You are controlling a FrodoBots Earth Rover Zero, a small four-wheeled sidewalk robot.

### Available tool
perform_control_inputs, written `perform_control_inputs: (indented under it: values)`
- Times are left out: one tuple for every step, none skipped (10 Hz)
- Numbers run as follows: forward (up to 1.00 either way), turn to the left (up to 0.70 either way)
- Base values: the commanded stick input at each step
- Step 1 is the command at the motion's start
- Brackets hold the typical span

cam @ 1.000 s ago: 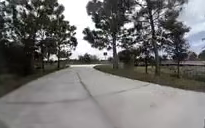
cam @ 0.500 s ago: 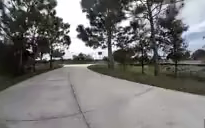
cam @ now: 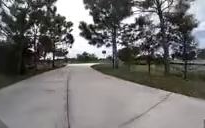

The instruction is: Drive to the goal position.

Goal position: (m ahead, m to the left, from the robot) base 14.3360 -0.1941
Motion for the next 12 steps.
perform_control_inputs:
  values:
    - [0.85, 0.02]
    - [0.85, 0.00]
    - [0.85, 0.00]
    - [0.85, 0.00]
    - [0.85, 0.00]
    - [0.85, 0.00]
    - [0.85, 0.03]
    - [0.85, 0.16]
    - [0.85, 0.31]
    - [0.85, 0.33]
    - [0.85, 0.29]
    - [0.85, 0.00]
